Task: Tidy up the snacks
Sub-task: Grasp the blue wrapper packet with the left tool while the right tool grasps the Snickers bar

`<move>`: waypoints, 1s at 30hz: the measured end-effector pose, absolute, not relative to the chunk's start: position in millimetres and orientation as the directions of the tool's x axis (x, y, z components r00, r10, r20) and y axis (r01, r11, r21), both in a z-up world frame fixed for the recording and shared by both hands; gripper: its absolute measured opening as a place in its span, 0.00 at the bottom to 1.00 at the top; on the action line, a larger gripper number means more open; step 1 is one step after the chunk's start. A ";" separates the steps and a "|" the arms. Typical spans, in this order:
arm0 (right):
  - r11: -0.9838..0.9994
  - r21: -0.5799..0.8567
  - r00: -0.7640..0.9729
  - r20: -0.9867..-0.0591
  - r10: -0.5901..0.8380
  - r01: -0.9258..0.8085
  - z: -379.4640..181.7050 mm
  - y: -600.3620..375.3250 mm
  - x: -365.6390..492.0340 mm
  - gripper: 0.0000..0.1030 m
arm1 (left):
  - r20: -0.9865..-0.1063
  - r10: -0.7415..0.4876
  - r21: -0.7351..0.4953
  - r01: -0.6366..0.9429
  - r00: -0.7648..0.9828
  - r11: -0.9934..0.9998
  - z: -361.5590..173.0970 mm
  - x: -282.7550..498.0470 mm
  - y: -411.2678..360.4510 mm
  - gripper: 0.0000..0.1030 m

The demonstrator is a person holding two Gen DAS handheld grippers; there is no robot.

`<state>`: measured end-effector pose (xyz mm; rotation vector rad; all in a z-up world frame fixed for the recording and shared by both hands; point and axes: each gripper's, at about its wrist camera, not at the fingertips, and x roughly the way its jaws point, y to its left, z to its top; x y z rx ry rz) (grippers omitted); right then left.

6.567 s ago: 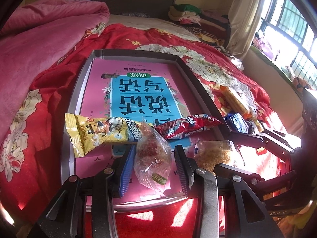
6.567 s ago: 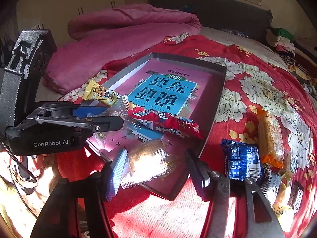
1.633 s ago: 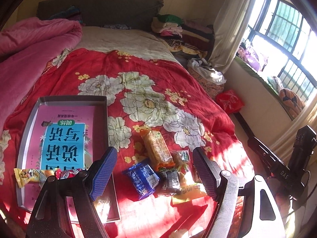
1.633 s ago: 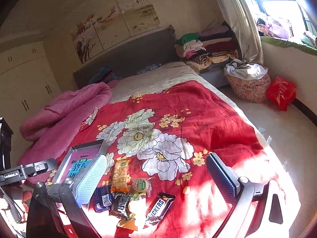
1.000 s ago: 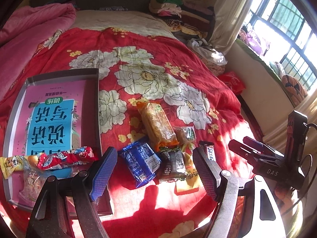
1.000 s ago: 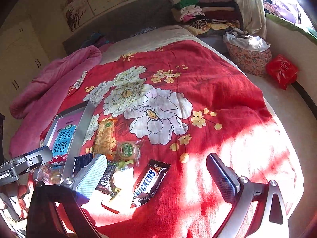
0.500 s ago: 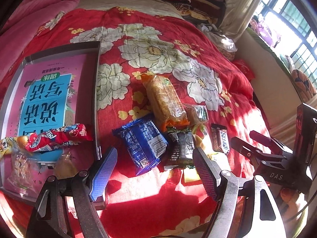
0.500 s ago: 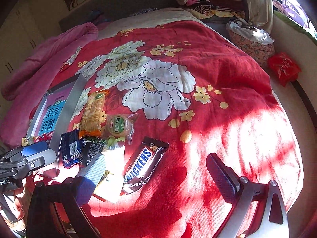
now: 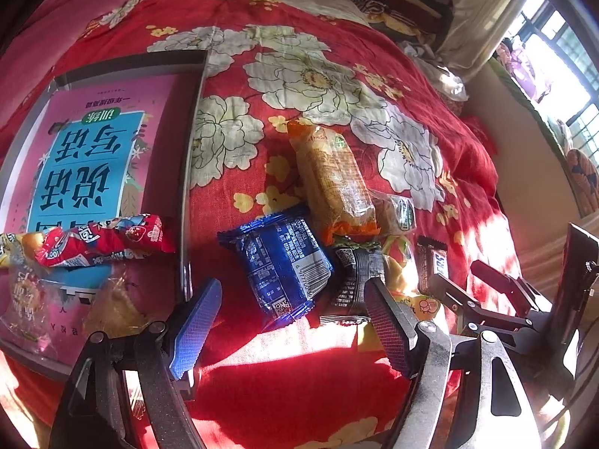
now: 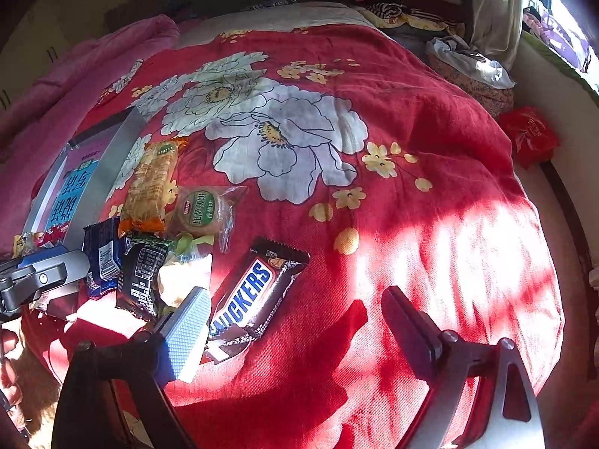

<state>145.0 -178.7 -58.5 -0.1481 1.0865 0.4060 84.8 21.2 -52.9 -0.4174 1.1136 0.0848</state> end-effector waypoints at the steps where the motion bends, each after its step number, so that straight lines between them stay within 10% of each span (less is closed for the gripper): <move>1: 0.916 0.081 0.395 -0.885 0.248 -0.394 -60.9 -177.5 145.8 0.86 | -0.885 -0.141 -0.285 -0.278 0.444 0.917 -54.4 85.4 21.0 0.77; 12: 0.897 0.104 0.386 -0.877 0.286 -0.429 -63.2 -179.8 148.8 0.53 | -0.886 -0.155 -0.324 -0.346 0.436 0.881 -66.7 98.6 27.4 0.77; 30: 0.915 0.098 0.387 -0.885 0.260 -0.392 -73.9 -179.8 163.1 0.51 | -0.904 -0.052 -0.238 -0.398 0.424 0.886 -75.3 112.6 20.7 0.61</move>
